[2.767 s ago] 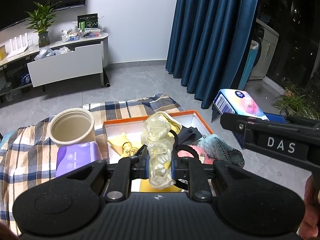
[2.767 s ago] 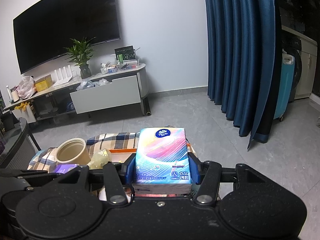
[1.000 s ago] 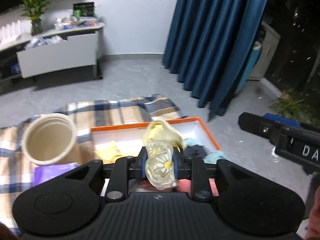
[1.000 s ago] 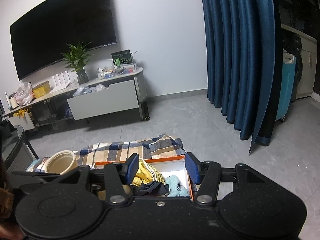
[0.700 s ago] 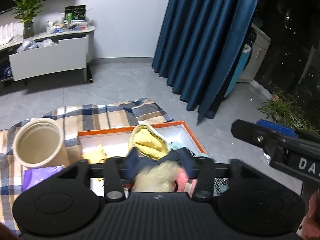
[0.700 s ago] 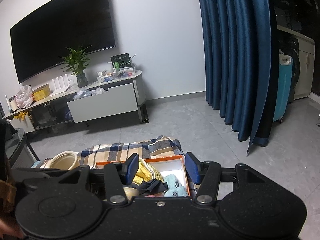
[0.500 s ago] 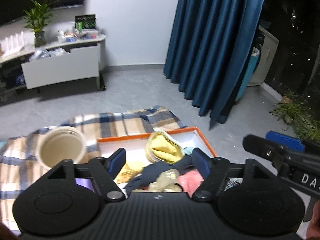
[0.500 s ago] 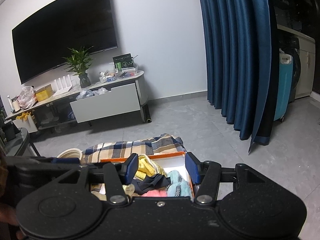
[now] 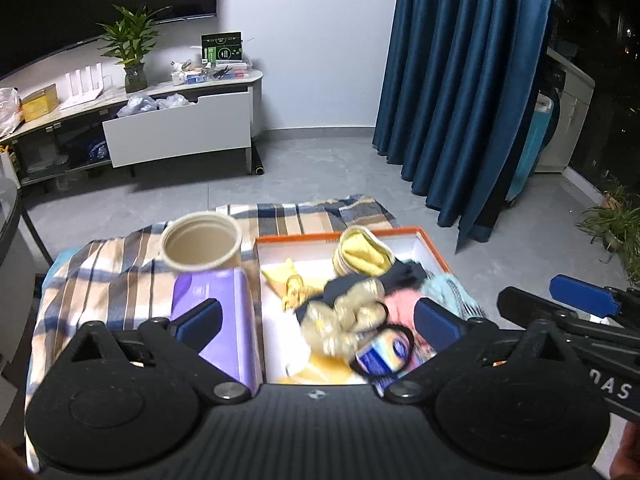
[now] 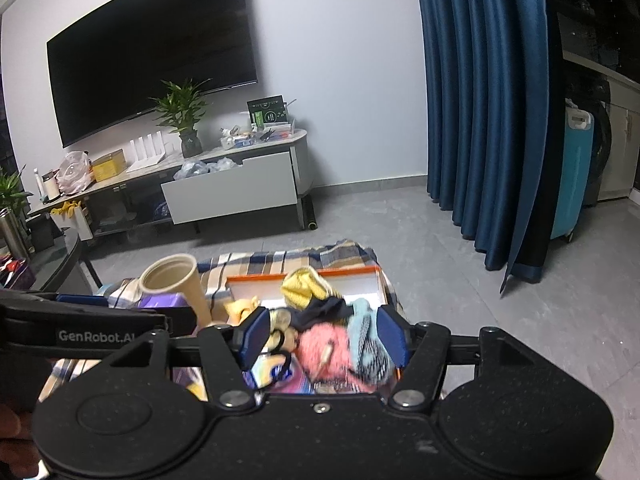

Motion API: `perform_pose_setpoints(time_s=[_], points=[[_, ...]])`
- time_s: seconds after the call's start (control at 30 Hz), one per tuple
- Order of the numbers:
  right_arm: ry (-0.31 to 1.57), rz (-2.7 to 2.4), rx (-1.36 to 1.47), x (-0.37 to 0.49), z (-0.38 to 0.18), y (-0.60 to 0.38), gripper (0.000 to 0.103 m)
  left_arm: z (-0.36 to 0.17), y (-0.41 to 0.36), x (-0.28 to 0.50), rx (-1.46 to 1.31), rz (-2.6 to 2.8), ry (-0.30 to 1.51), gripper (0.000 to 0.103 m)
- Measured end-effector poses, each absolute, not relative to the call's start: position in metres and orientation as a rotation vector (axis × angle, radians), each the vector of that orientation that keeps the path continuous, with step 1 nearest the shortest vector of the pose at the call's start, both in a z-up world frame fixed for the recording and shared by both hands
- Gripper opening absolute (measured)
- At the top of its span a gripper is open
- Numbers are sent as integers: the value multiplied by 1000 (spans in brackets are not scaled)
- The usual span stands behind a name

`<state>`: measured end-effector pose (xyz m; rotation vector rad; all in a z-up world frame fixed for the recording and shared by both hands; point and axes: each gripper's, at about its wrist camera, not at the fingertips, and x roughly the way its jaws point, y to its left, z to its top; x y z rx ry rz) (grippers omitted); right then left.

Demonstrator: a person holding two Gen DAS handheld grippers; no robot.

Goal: Organize soft objects

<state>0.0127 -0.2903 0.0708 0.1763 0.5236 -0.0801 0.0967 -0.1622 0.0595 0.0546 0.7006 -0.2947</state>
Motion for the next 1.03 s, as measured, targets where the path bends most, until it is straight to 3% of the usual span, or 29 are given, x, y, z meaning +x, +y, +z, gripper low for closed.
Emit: perform_pose_setpoints(time_s=[1.03], points=[[580,-48,191,-66,26,-272,76,4,-149,13,69,-221,813,103]])
